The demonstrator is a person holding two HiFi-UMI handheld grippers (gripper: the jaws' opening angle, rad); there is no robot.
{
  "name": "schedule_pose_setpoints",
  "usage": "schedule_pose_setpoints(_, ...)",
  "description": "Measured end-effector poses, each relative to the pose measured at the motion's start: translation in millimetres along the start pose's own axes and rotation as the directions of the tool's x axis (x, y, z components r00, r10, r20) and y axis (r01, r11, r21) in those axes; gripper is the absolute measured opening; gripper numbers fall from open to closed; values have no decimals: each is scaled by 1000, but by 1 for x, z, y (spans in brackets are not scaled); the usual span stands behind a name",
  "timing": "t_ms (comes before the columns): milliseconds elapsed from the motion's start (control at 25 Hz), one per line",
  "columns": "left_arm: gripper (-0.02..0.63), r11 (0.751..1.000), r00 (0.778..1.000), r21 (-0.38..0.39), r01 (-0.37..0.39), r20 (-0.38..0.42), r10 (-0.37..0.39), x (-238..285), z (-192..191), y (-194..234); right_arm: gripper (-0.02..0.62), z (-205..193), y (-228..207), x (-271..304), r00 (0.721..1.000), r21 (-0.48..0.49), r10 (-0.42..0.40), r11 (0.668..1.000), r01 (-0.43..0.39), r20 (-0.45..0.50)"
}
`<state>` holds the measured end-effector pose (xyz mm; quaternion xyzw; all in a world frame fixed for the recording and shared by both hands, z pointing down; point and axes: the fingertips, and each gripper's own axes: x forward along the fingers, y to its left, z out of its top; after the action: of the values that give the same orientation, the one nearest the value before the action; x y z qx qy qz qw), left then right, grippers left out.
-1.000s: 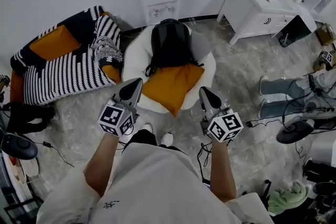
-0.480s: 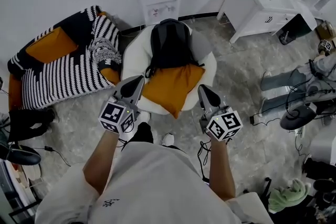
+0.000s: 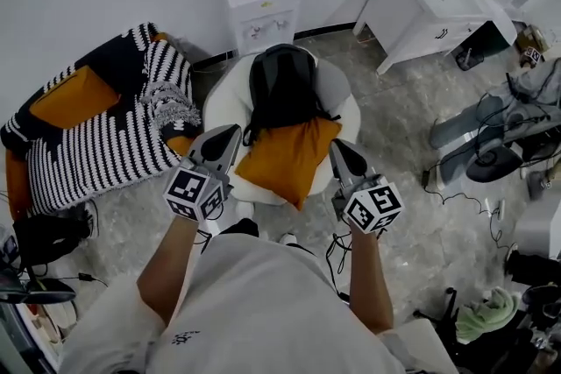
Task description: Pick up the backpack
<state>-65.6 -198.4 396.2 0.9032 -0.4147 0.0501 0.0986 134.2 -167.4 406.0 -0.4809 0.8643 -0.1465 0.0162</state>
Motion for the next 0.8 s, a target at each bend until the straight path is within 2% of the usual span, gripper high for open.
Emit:
schedule_pose_setpoints(200,-5,998,998,-3,67,-8,-67,18,2,34,3,6,1,31,999,-20,-54,998,54,0)
schedule_pose_setpoints(480,-6,983,983,-58,175,-50,-178,34,-14,67,3,3,-2,56,989,-28,-146,989,145,-9)
schedule_pose_setpoints(800,-6,978,978,-98,183,-80,-191,43,-30,91,3,-2,-11,72,982,-18,-181,983,181,-45)
